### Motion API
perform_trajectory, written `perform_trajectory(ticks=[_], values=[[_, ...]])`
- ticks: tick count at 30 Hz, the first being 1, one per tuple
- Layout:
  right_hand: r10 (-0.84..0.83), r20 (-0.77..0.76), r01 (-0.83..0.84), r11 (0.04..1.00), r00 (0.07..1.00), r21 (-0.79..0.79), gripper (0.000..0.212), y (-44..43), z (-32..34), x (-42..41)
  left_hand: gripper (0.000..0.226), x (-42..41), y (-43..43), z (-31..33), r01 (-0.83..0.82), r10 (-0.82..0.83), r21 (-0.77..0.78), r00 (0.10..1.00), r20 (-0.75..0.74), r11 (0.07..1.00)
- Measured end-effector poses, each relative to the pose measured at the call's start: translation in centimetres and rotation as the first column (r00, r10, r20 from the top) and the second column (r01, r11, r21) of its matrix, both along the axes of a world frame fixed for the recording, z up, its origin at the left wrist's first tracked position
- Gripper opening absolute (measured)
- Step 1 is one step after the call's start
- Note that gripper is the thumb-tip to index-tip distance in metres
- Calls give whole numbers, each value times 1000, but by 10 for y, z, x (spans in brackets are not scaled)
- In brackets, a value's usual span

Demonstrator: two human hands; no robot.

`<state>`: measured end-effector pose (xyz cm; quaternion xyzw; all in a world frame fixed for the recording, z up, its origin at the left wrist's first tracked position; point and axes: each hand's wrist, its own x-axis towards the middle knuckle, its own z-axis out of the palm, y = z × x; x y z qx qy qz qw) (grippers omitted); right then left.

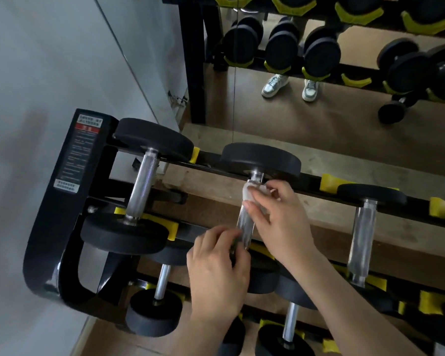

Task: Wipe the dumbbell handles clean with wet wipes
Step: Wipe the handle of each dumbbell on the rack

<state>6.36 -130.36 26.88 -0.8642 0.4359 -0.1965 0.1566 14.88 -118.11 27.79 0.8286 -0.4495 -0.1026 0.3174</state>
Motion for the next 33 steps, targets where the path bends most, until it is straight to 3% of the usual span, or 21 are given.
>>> perform_trajectory(ticks=[4, 8, 11, 15, 19, 23, 26, 30, 33], values=[[55, 92, -47, 995, 994, -88, 20, -12, -2, 11, 27, -8, 3, -6, -42, 41, -81, 999, -13, 996], [-4, 225, 18, 998, 974, -60, 28, -9, -6, 16, 27, -6, 3, -10, -51, 52, -97, 999, 0, 994], [182, 150, -176, 983, 972, -53, 17, 0, -6, 9, 27, -7, 3, -10, -51, 50, -119, 999, -10, 992], [31, 147, -18, 996, 989, -93, 10, -22, 3, 13, 27, -7, 2, -12, -56, 55, -114, 998, -11, 992], [300, -14, -300, 951, 954, -75, 11, 1, -7, 13, 26, -7, 4, -11, -41, 42, -118, 999, 3, 992], [82, 34, -79, 993, 996, -89, 10, -21, 4, 18, 27, -6, 3, -8, -41, 38, -78, 999, -35, 996], [235, -23, -235, 971, 972, -38, 18, -3, 1, 14, 30, -2, 1, -1, -14, 11, -30, 995, -98, 999], [46, 62, -49, 998, 997, 32, 26, -25, 11, 15, 28, 9, -14, 14, 50, -56, -29, 970, -235, 998], [156, -71, -142, 975, 985, 172, 30, -6, 13, 12, 30, 22, -40, 27, 79, -98, -84, 963, -251, 993]])
